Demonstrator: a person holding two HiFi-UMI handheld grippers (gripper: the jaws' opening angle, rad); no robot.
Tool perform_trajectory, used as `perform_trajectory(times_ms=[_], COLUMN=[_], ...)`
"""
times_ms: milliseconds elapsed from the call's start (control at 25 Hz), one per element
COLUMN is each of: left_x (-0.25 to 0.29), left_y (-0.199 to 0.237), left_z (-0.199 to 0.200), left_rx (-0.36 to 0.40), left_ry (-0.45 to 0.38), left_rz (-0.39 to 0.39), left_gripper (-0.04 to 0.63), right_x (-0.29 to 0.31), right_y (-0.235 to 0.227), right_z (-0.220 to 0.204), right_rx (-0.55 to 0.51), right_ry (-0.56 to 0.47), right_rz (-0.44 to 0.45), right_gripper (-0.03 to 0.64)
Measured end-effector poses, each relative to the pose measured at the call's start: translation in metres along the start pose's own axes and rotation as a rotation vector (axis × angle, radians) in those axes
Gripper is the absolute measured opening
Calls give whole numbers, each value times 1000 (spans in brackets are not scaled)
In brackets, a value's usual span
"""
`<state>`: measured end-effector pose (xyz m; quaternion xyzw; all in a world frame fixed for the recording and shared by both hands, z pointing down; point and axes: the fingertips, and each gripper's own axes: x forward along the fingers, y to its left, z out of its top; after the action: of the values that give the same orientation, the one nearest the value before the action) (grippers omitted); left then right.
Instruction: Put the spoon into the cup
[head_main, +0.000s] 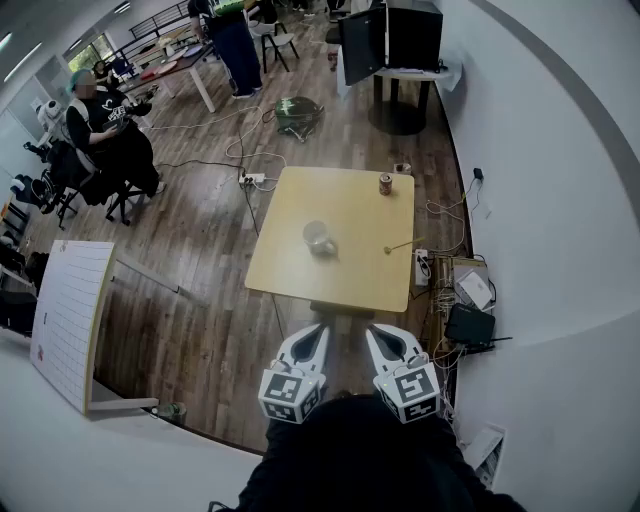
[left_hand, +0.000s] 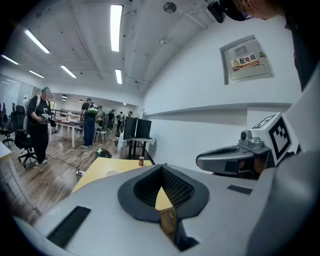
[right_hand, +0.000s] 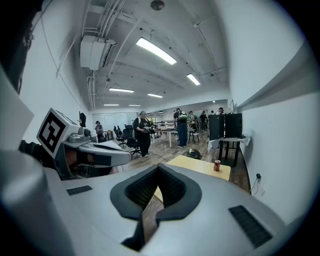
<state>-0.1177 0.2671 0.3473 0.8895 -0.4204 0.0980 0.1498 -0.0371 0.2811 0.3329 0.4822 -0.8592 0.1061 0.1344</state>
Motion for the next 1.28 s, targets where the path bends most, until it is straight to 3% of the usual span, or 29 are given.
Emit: perform_trajectory(times_ms=[640,1280], left_x=[-11,-47], left_y=[7,40], left_z=[-13,-52], left_rx=[-23,-76], left_ry=[22,68], left_rz=[-33,-9], left_gripper=[34,34], right_x=[-1,18], right_y=[15,62], right_z=[-5,-47], right_rx=[58,128], right_ry=[-7,102], right_rz=[-24,-1], right_gripper=[21,21])
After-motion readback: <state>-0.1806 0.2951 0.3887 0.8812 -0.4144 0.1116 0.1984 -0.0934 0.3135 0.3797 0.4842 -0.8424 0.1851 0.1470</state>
